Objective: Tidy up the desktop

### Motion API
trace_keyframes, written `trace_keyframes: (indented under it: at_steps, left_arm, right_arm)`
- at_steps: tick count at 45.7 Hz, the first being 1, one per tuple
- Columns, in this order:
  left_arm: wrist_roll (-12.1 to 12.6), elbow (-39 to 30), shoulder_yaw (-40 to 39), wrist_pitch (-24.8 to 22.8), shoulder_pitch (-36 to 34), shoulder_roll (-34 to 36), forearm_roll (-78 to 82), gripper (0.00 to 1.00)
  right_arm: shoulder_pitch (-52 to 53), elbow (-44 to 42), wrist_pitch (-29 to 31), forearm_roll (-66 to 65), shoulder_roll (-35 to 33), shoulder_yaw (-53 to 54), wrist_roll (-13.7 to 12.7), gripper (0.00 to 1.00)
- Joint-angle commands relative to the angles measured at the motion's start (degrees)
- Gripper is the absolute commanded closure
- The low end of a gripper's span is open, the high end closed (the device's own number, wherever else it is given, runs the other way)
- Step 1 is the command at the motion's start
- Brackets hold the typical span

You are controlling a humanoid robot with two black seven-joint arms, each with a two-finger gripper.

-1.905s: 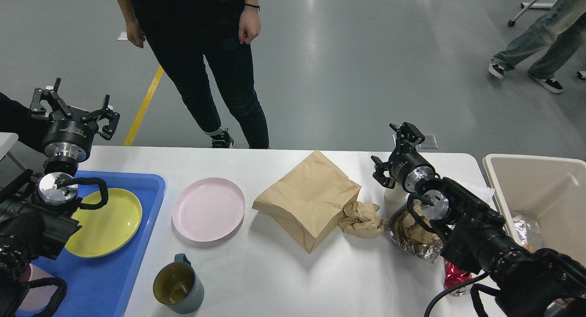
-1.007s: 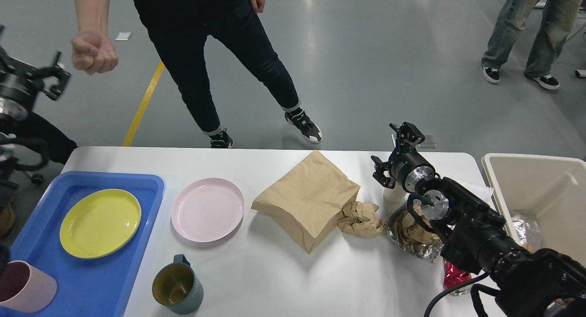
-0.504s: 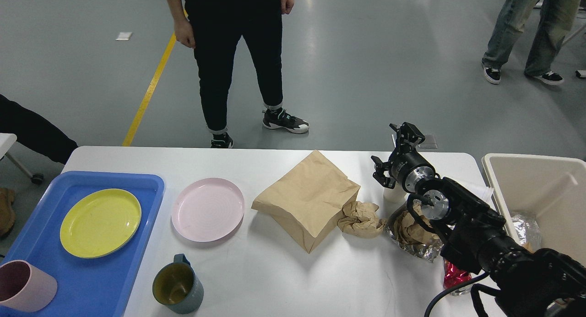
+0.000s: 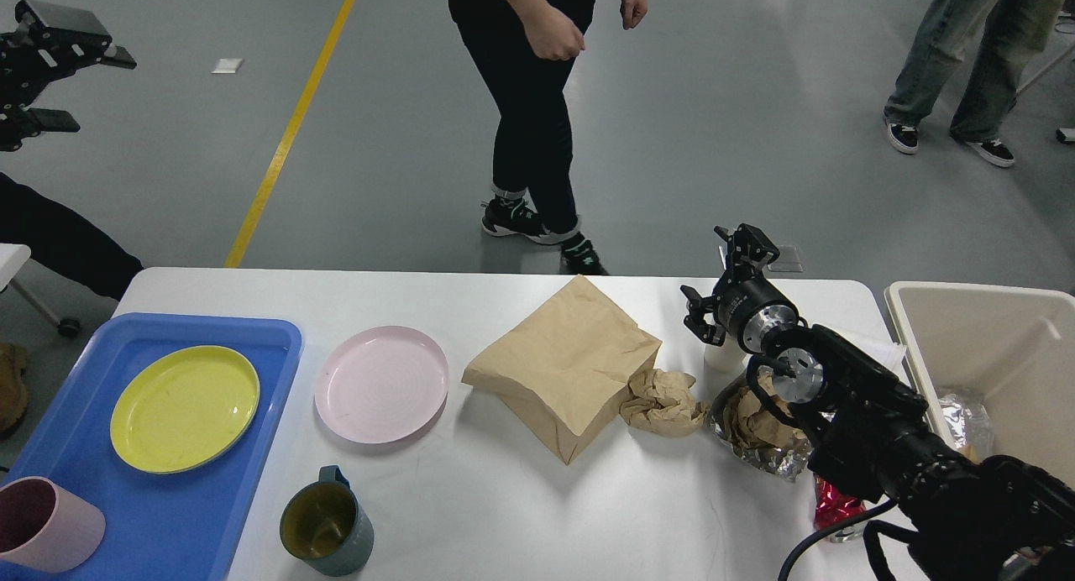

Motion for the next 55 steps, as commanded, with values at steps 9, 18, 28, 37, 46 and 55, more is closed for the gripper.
trace_keyframes:
  at_steps: [9,18,28,37,46,55]
  left_arm:
    - [0.3,-2.3,9.1,-18.3,-12.3,-6.2,2.1,0.04]
    - [1.0,-3.5,12.8,-18.3,-18.6,-11.4,5.6,0.04]
    - [7.0,-8.4,9.9,-18.3,-23.5,-15.4,14.7,0.04]
    - [10.9,-8.3,7.0,-18.3,-29.1,-18.0,15.4,0.04]
    - [10.2,-8.0,6.6,-18.3,-31.1,-23.0,15.2,0.04]
    - [11.3,-8.0,3.2,-18.3,-32.7,-21.4,15.2,0.04]
  right_arm:
    - [0.0,0.0,0.0,0.0,0.0,0.0,0.0,0.00]
    - [0.0,0.0,0.0,0.0,0.0,0.0,0.0,0.00]
    - [0.0,0.0,0.0,0.0,0.0,0.0,0.0,0.00]
    - [0.0,0.0,0.0,0.0,0.0,0.0,0.0,0.00]
    - [0.0,0.0,0.0,0.0,0.0,0.0,0.0,0.00]
    - [0.0,0.0,0.0,0.0,0.0,0.0,0.0,0.00]
